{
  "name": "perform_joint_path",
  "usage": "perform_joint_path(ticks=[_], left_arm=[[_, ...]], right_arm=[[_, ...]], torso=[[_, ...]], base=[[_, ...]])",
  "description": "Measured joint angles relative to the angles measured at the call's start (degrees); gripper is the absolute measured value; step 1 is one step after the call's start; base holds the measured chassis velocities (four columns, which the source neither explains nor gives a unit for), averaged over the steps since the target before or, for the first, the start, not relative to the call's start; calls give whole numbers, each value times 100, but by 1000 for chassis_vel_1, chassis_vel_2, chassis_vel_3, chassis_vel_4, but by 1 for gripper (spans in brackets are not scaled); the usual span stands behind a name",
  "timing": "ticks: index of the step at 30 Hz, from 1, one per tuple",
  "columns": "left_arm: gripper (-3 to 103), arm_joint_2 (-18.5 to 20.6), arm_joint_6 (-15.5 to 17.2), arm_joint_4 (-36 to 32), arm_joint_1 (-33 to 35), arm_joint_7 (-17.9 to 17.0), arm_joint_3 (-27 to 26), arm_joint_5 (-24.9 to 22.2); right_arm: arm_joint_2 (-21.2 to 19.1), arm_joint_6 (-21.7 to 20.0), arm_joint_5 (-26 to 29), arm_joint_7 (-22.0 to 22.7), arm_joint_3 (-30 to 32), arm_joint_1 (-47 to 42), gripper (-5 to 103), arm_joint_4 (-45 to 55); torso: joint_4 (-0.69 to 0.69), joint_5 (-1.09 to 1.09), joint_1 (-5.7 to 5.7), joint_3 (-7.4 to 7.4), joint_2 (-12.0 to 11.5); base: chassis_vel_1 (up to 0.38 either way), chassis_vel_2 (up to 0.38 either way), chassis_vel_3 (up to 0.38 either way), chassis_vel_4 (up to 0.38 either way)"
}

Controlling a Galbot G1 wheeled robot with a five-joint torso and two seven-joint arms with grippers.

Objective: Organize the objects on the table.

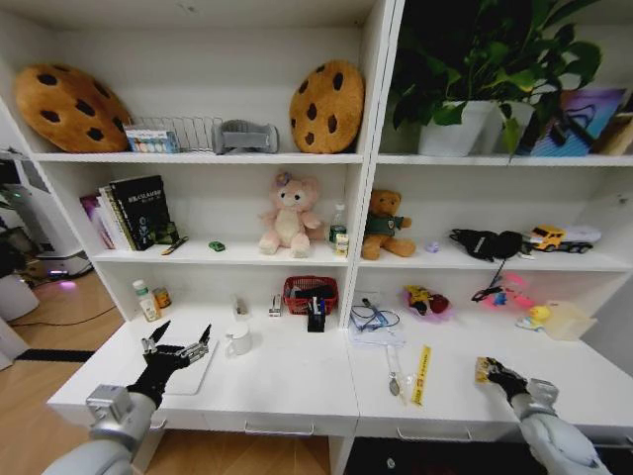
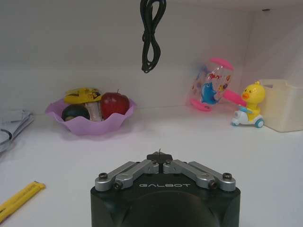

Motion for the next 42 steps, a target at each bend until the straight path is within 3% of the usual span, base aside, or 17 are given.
perform_joint_path(ticks=[5, 9, 24, 34, 42], left_arm=[[100, 0, 0, 0, 0, 0, 0, 0], [100, 0, -1, 0, 0, 0, 0, 0], [100, 0, 0, 0, 0, 0, 0, 0], [100, -1, 0, -1, 0, 2, 1, 0], [100, 0, 0, 0, 0, 0, -2, 0]], right_arm=[[-115, 508, -46, -244, 198, -262, 0, 555], [-243, 503, 39, -647, 334, -445, 0, 1152], [-469, 406, 208, -829, 72, -129, 0, 1187], [-752, 201, 267, -1236, -1042, 1290, 0, 307], [-536, 131, 223, -1328, -2468, 2828, 0, -807]], torso=[[-1, 0, 0, 0, 0], [0, -2, 0, -1, 0], [0, 1, 0, 0, 1], [-2, 1, 0, 0, 0], [2, -1, 1, 1, 0]], base=[[0, 0, 0, 0], [0, 0, 0, 0], [-66, -59, 58, 69], [-143, -158, 152, 159], [25, 40, -17, -24]])
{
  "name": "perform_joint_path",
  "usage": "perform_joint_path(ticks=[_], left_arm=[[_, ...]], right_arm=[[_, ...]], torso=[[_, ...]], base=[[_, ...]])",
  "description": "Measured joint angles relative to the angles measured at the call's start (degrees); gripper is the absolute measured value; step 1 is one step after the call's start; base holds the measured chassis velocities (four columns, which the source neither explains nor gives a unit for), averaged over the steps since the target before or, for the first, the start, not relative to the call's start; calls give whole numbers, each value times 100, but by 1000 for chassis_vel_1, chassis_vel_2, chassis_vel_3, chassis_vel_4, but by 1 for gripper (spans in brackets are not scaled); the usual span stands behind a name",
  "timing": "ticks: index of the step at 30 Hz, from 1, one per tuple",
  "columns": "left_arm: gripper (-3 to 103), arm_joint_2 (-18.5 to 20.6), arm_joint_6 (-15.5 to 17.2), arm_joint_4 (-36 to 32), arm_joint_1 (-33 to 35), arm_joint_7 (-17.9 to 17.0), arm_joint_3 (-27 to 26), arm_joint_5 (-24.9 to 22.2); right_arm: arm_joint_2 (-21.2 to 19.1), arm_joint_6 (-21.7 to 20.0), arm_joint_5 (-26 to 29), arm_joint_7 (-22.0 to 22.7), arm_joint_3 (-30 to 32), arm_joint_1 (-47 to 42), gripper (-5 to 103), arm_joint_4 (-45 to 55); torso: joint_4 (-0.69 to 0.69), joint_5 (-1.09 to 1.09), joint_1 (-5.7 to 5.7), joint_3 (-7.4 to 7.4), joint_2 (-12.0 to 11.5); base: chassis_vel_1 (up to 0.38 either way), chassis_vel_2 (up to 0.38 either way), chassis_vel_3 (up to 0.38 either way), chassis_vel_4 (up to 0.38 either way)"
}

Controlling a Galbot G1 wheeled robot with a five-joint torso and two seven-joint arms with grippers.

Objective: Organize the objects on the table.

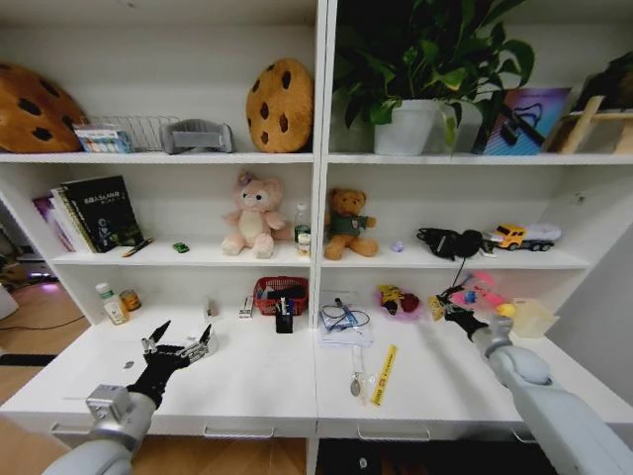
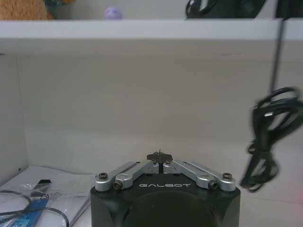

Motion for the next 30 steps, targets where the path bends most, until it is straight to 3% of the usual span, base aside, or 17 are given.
perform_joint_path(ticks=[5, 11, 20, 23, 26, 28, 29, 30], left_arm=[[100, 0, 0, 0, 0, 0, 0, 0], [100, 0, 0, 0, 0, 0, 1, 0], [100, 0, 0, 0, 0, 0, 1, 0], [100, 0, 0, 0, 0, 0, 1, 0], [100, -1, 0, 0, 0, 0, 1, 0], [100, 0, 0, 0, 0, 0, 1, 0], [100, 0, 0, 0, 0, 0, 1, 0], [100, 0, 0, 0, 0, 0, 1, 0]], right_arm=[[424, -44, -500, 285, -459, 1012, 0, -770], [652, -69, -737, 466, -514, 1339, 0, -1118], [901, 425, -978, 532, -657, 1792, -3, -2169], [973, 555, -976, 567, -766, 1840, 5, -2366], [1083, 613, -986, 635, -780, 1812, 21, -2425], [1083, 645, -985, 663, -761, 1755, 21, -2370], [1048, 669, -985, 679, -713, 1682, 31, -2242], [1010, 684, -991, 707, -661, 1614, 31, -2112]], torso=[[1, -1, 0, 0, 0], [-2, -1, 0, -1, 0], [-2, 0, 0, 0, 0], [-2, 0, -1, -1, 1], [0, 1, 0, -1, 1], [0, 1, -1, -1, 0], [0, 2, 0, 0, 0], [0, 1, 0, 0, 1]], base=[[0, 0, 0, 0], [0, 0, 0, 0], [0, 0, 0, 0], [0, 0, 0, 0], [0, 0, 0, 0], [0, 0, 0, 0], [0, 0, 0, 0], [0, 0, 0, 0]])
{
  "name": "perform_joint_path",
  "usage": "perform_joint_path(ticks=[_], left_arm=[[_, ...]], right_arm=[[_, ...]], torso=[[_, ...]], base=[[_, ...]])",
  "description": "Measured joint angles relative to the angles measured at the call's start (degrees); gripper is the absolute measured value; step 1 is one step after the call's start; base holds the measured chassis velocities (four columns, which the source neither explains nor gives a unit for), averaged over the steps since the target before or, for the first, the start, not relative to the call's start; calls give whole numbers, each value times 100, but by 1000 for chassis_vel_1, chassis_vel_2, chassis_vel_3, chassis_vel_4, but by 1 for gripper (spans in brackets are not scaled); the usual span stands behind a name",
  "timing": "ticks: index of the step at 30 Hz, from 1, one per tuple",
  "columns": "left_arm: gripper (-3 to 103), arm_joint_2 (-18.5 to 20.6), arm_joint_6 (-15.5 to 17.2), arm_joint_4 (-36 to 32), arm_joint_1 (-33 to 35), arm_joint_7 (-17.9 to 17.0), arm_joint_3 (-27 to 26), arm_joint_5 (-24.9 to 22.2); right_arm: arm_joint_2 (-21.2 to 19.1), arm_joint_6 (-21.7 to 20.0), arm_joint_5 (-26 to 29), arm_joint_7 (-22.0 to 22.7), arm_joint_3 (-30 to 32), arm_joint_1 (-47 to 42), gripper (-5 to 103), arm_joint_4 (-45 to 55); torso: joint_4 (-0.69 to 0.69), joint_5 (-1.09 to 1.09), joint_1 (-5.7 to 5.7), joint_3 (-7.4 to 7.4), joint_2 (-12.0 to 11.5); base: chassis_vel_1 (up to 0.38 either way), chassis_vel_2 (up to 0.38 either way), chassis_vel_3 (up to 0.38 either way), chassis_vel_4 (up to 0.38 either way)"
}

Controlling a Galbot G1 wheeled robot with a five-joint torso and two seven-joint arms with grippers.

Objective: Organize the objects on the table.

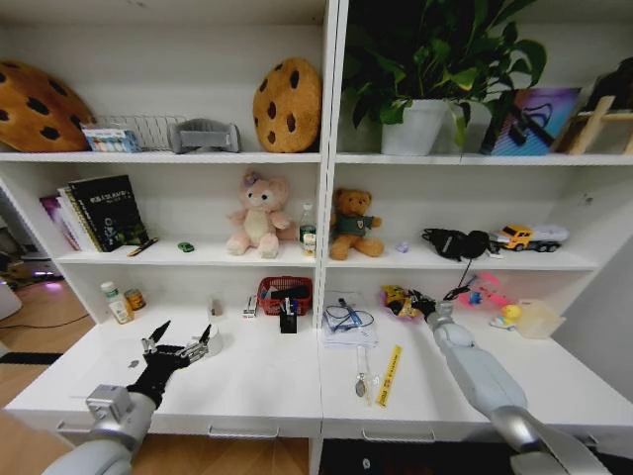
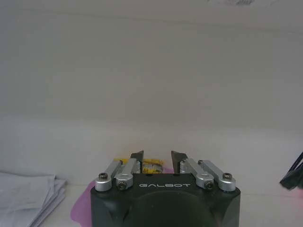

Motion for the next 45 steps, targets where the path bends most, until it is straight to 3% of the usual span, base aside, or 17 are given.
perform_joint_path(ticks=[1, 4, 5, 8, 9, 10, 11, 13, 17, 18, 23, 27, 28, 31, 37, 45], left_arm=[[100, 0, 0, 0, 0, 0, 0, 0], [100, 0, 0, 0, 0, 0, 0, 0], [100, 0, 0, 0, 0, 0, 0, 0], [100, 0, 0, 0, 0, 1, 0, 0], [100, 0, 0, 0, 0, 1, 0, 0], [100, 0, 0, 0, 0, 1, 0, 0], [100, 0, 0, 0, 0, 1, 0, 0], [100, 0, 0, 0, 0, 1, 0, 0], [100, 0, 0, 0, 0, 1, 1, 0], [100, 0, 0, 0, 0, 0, 1, 0], [100, 0, 0, 0, 0, 1, 1, 0], [100, 0, 0, 0, 0, 1, 1, 0], [100, 0, 0, 0, 0, 1, 1, 0], [100, 0, 0, 0, 0, 1, 1, 0], [100, 0, 0, 0, 0, 0, 1, 0], [100, 0, 0, 0, 0, 0, 1, 0]], right_arm=[[0, 0, 0, 0, 0, 0, 31, 0], [-219, 30, -122, 182, 427, -537, 48, 903], [-219, 30, -122, 182, 427, -537, 48, 903], [-637, -291, -141, 617, 1027, -1991, 65, 2769], [-637, -291, -141, 617, 1027, -1991, 65, 2769], [-743, -374, -79, 684, 1234, -2543, 65, 3308], [-743, -374, -79, 684, 1234, -2543, 65, 3308], [-758, -317, -90, 778, 1838, -3790, 82, 4300], [-569, -187, -118, 1041, 2444, -4808, 87, 5164], [-405, -135, -137, 1155, 2820, -5327, 96, 5642], [1, 15, -153, 1197, 3384, -6420, 99, 6545], [755, 313, -430, 1146, 3574, -7350, 100, 7442], [755, 313, -430, 1146, 3574, -7350, 100, 7442], [1279, 441, -748, 1234, 3506, -7707, 100, 7812], [1554, 378, -835, 1459, 3434, -8027, 100, 8143], [1599, 299, -905, 1512, 3460, -8088, 100, 8337]], torso=[[0, 0, 0, 0, 0], [1, -2, 0, -1, 0], [1, -2, 0, -1, 0], [-2, -2, -1, -2, 1], [-2, -2, -1, -2, 1], [-3, -2, -2, -2, 1], [-3, -2, -2, -2, 1], [-3, 1, -3, -2, 1], [-4, 0, -3, -2, 2], [-2, -4, -3, -2, 1], [-2, -2, -3, -2, 2], [-2, -2, -3, -2, 2], [-2, -2, -3, -2, 2], [-2, -2, -2, -1, 1], [-2, -2, -1, -1, 1], [-1, -1, -1, -1, 0]], base=[[0, 0, 0, 0], [0, 0, 0, 0], [0, 0, 0, 0], [0, 0, 0, 0], [0, 0, 0, 0], [0, 0, 0, 0], [0, 0, 0, 0], [0, 0, 0, 0], [0, 0, 0, 0], [0, 0, 0, 0], [0, 0, 0, 0], [0, 0, 0, 0], [0, 0, 0, 0], [0, 0, 0, 0], [0, 0, 0, 0], [0, 0, 0, 0]])
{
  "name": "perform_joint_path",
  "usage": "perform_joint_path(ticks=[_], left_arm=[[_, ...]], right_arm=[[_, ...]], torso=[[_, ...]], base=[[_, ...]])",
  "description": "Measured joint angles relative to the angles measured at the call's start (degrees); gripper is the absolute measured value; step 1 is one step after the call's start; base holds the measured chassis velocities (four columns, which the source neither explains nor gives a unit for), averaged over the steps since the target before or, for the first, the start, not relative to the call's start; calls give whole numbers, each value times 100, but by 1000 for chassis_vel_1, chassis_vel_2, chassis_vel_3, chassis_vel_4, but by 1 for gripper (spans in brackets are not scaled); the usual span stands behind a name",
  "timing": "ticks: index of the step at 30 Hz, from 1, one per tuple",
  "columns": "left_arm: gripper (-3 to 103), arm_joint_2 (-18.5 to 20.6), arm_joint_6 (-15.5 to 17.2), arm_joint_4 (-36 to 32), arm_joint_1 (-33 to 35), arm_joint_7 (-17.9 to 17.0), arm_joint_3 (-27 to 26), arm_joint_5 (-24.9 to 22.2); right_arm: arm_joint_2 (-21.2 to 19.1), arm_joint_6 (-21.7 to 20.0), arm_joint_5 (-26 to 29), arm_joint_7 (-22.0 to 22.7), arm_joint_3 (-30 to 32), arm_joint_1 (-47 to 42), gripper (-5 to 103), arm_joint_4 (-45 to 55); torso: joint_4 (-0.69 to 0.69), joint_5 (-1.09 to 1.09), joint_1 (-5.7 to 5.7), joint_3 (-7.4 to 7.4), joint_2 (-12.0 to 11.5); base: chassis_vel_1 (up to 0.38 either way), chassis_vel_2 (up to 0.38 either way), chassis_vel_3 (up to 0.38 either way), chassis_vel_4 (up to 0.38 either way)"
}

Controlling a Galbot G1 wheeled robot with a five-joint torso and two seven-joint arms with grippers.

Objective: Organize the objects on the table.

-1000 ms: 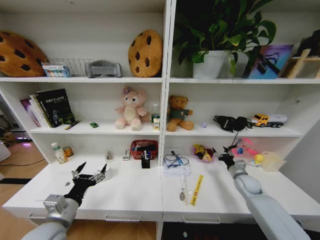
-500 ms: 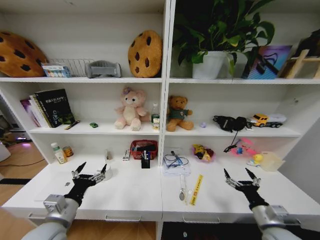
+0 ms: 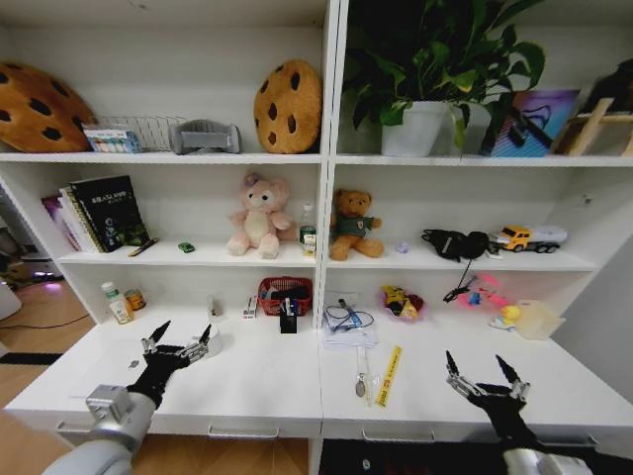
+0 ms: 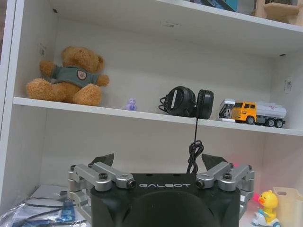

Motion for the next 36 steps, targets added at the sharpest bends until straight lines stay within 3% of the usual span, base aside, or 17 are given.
perform_joint_path(ticks=[23, 36], left_arm=[[100, 0, 0, 0, 0, 0, 0, 0], [100, 0, 0, 0, 0, 0, 0, 0]], right_arm=[[-23, -20, -3, -4, -12, 40, 100, -42], [-24, -21, 2, -10, -16, 43, 100, -48]], torso=[[0, 1, 0, 0, 0], [0, -3, 0, 0, 0]], base=[[5, 5, -2, -3], [154, 162, -151, -155]])
